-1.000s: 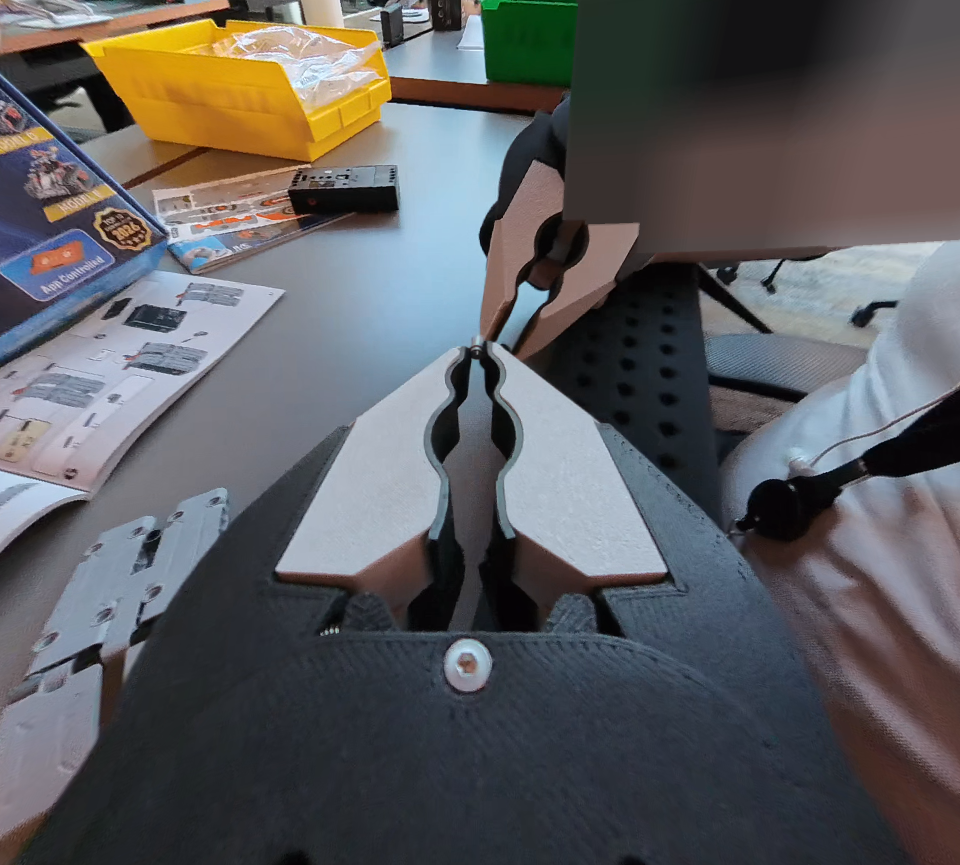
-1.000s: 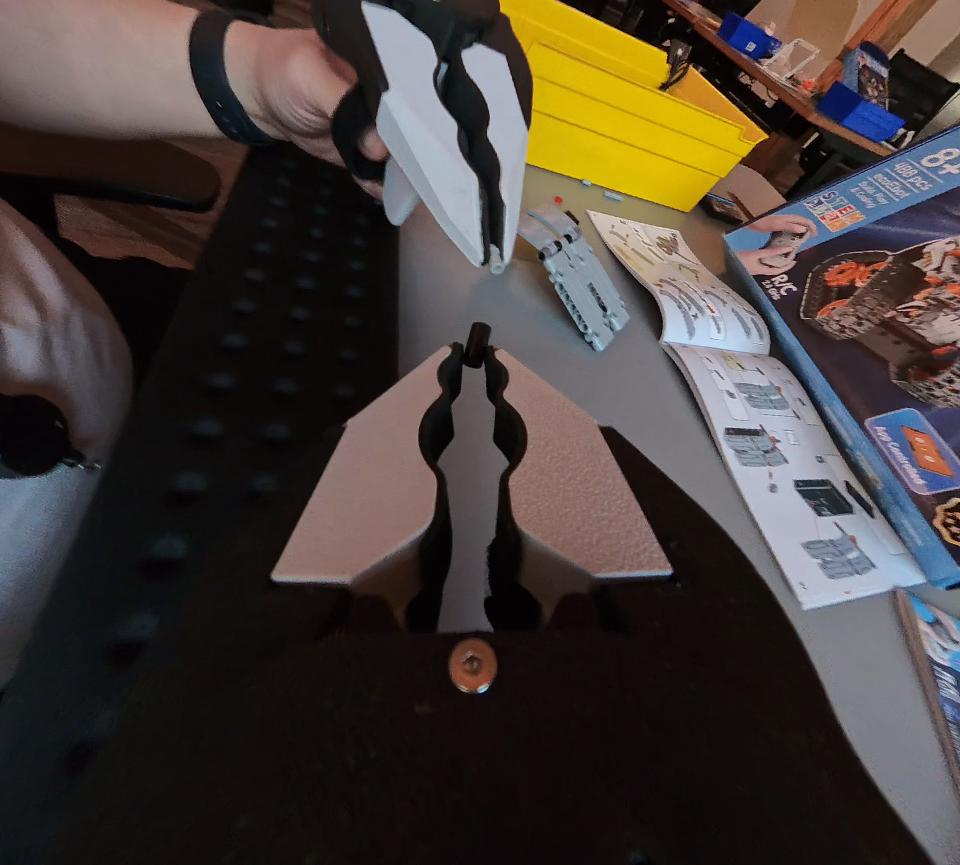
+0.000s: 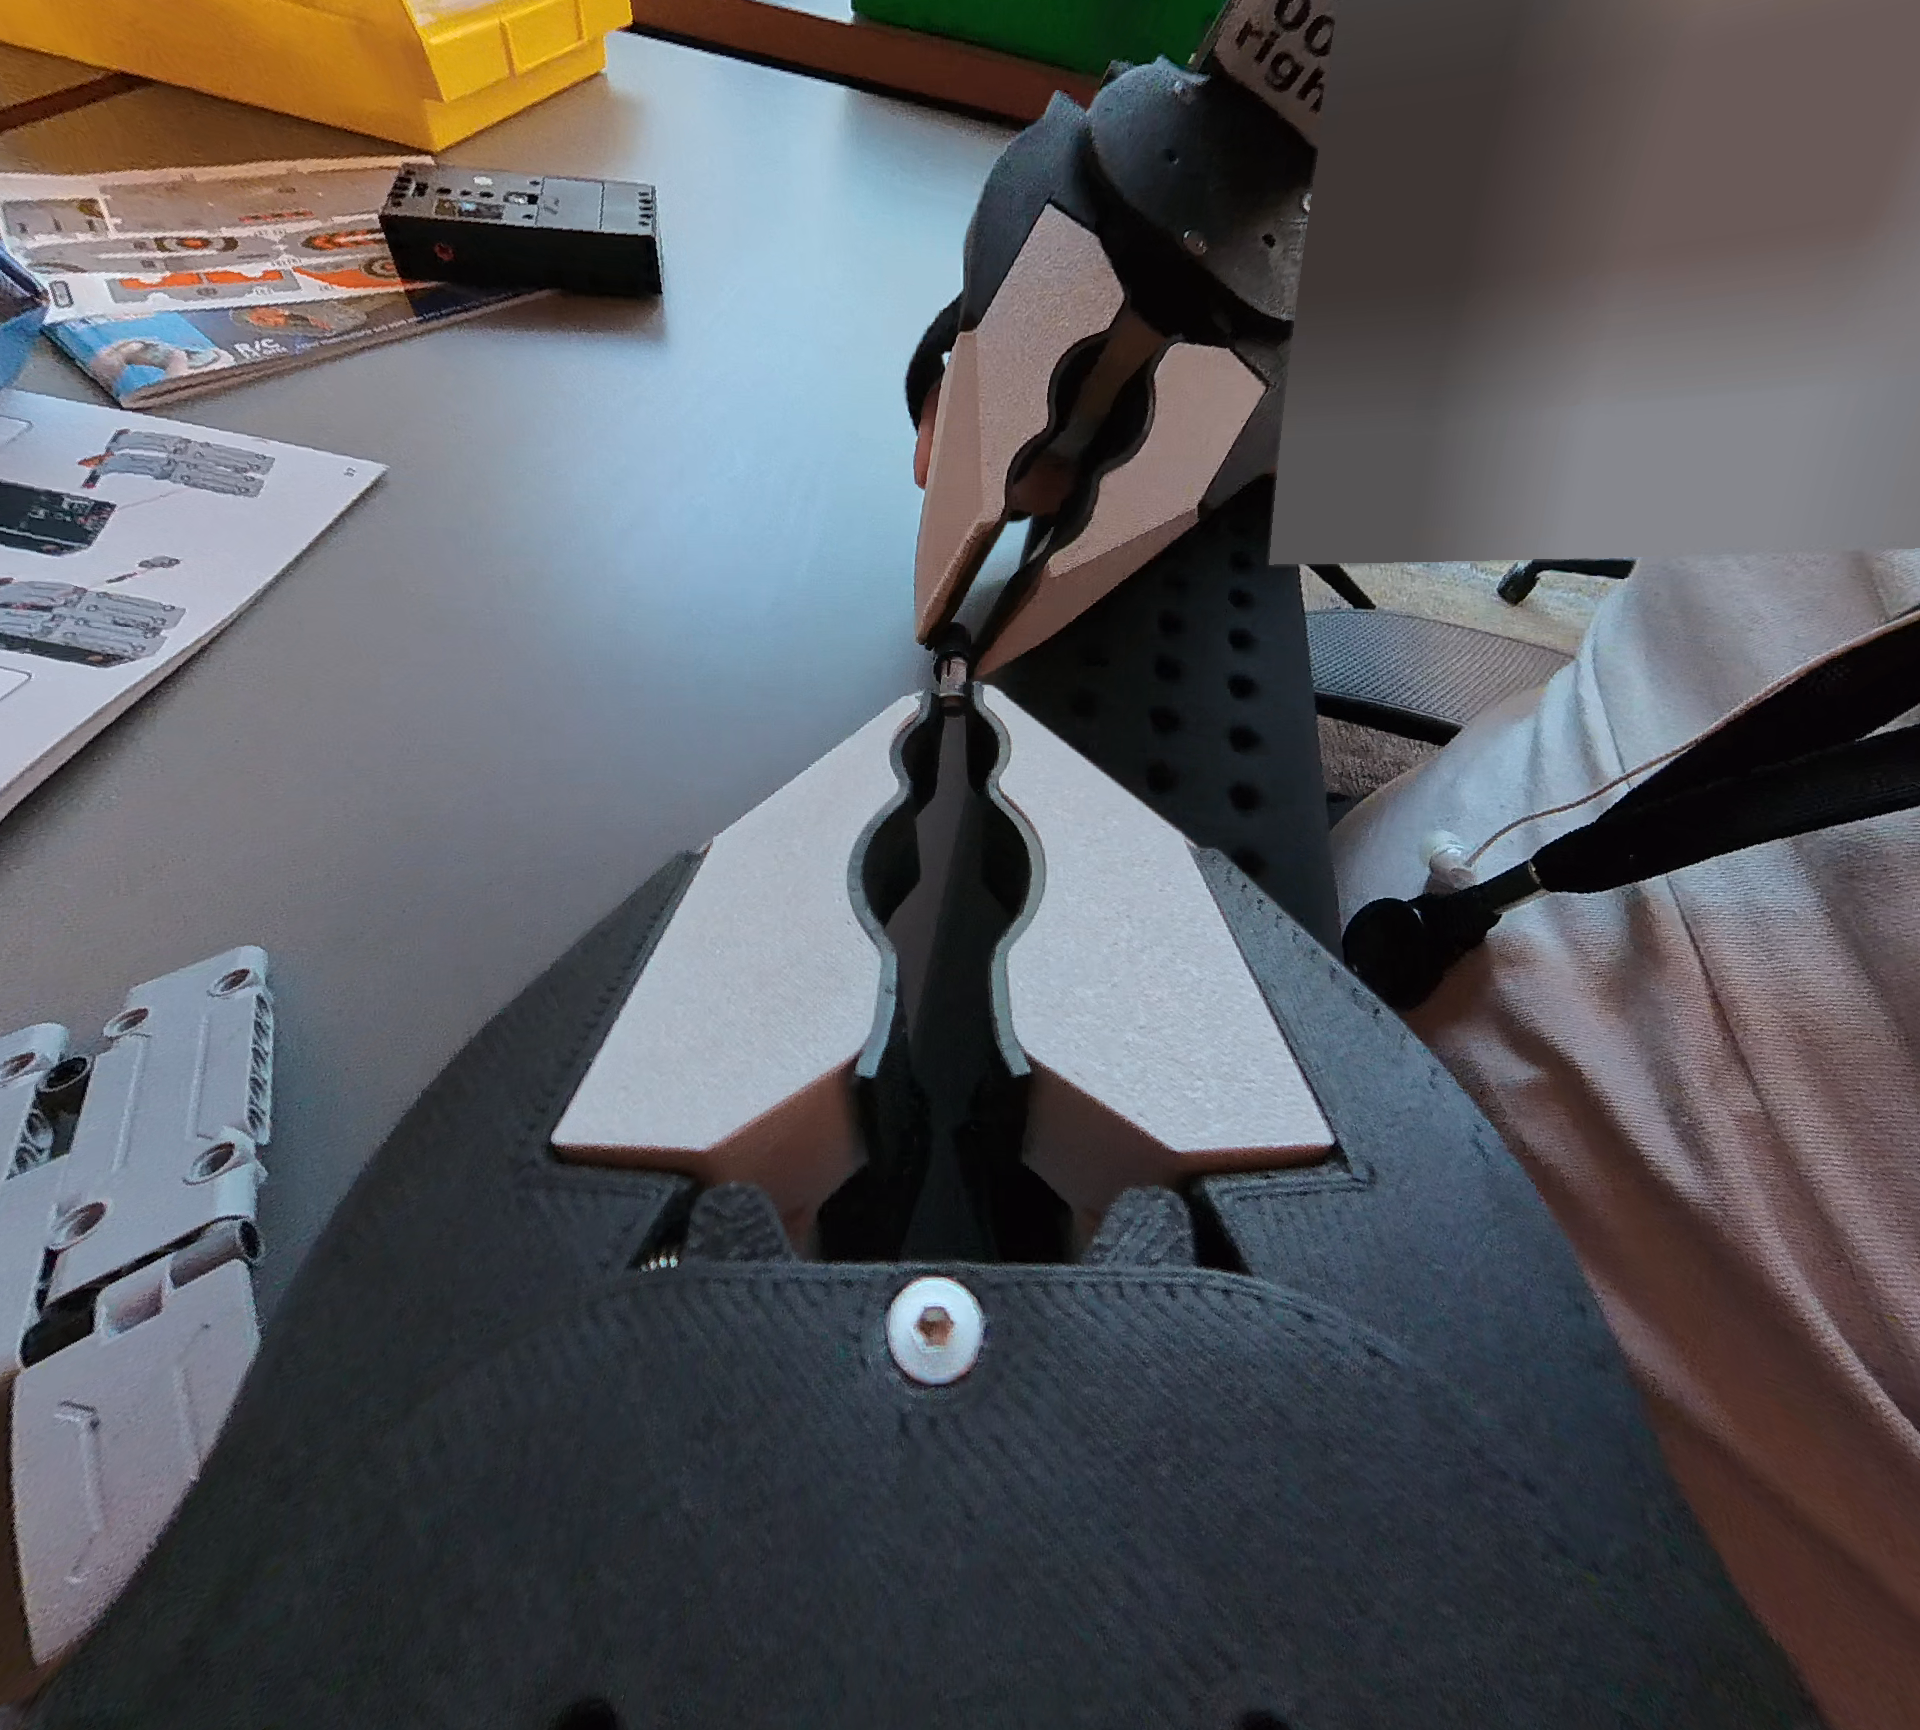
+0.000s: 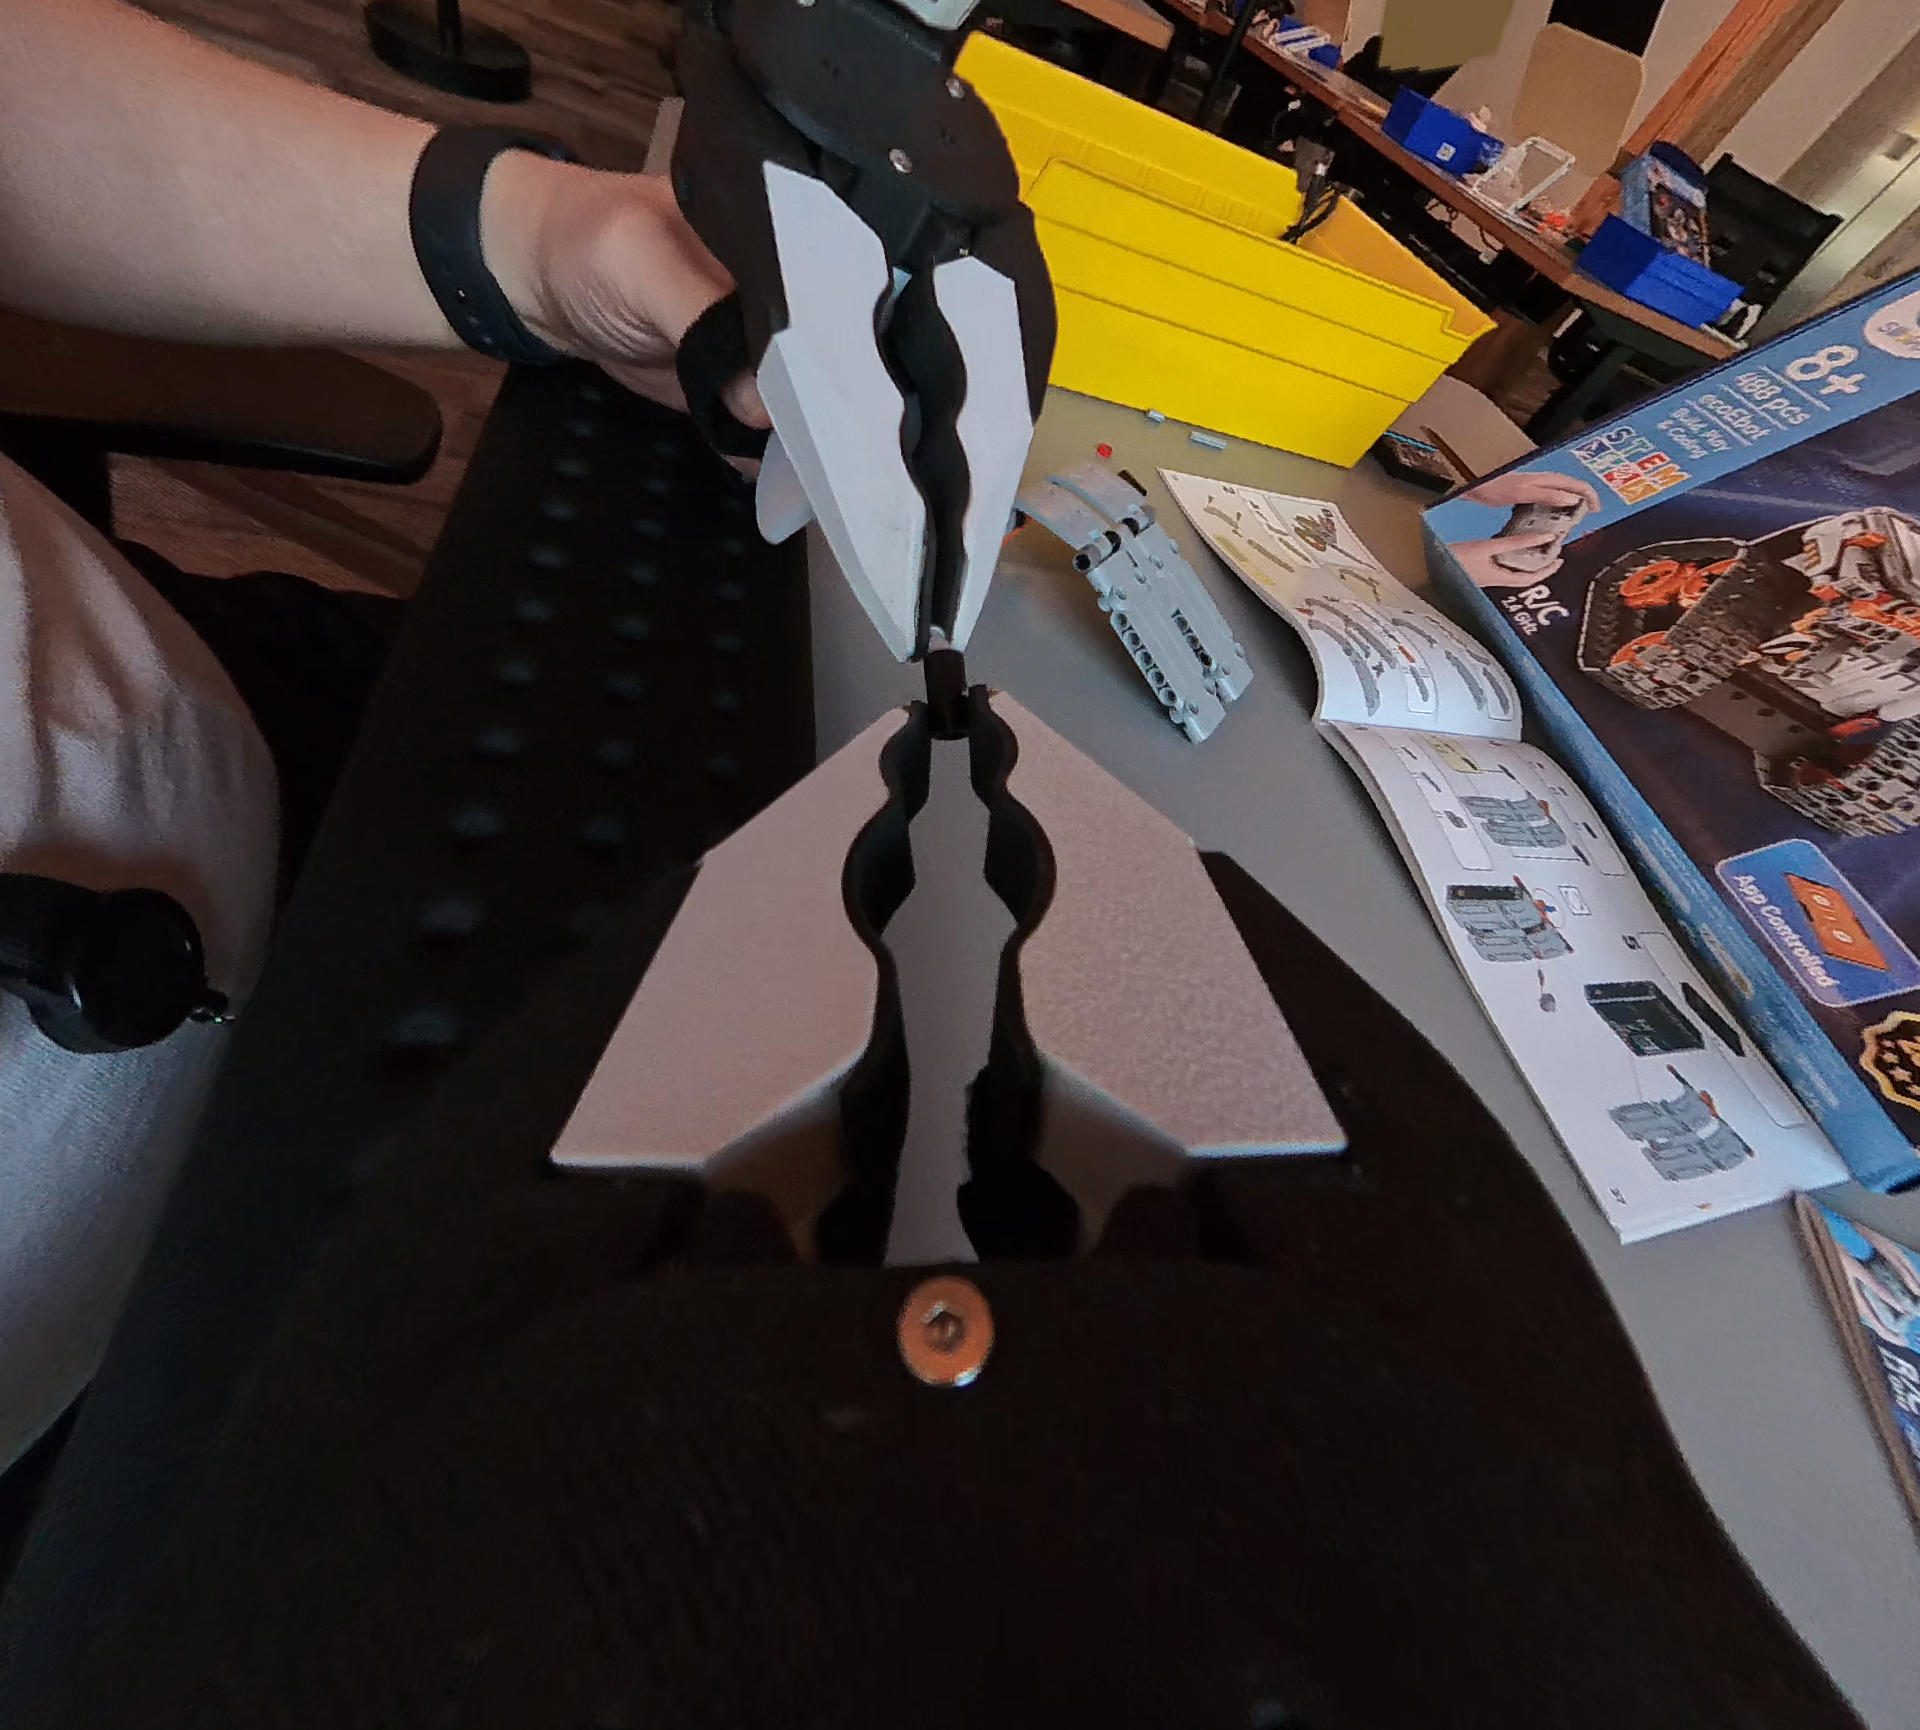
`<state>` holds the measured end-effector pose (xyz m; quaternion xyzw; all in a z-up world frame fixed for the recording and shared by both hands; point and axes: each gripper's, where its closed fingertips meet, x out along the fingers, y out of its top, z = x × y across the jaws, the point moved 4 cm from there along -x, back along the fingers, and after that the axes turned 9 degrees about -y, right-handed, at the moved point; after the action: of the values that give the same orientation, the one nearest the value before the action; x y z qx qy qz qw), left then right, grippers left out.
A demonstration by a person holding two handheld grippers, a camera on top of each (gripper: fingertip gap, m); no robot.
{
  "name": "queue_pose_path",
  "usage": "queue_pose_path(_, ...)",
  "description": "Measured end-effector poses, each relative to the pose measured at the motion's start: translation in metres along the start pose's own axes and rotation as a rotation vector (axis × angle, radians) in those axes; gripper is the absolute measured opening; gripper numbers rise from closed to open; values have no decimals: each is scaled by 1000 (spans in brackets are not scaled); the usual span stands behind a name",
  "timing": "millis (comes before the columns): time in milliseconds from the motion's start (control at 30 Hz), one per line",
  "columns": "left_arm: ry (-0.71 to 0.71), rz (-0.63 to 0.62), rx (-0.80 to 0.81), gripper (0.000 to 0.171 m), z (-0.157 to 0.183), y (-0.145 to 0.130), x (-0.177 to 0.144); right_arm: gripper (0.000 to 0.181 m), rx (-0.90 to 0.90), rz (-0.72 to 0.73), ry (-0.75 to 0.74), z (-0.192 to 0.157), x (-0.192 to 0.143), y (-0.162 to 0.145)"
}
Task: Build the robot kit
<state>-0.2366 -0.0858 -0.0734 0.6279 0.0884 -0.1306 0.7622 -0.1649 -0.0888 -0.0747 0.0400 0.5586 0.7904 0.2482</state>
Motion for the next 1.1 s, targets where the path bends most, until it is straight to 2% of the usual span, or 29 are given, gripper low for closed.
queue_pose_path(133, 28, -78, -15, 2, -4, -8, 3, 6, -62, -63, -22, -3, 3, -8)
queue_pose_path(400, 41, -265, -78, 3, -9, -29, 5, 6, -337, -211, -58, -19, 16, -25)
queue_pose_path(800, -29, -240, -238, 2, -10, -31, 3, 6, -311, -204, -50, -19, 16, -23)
queue_pose_path(1100, -106, -256, -279, 3, -6, -35, 5, 3, -355, -165, -22, -26, 15, -20)
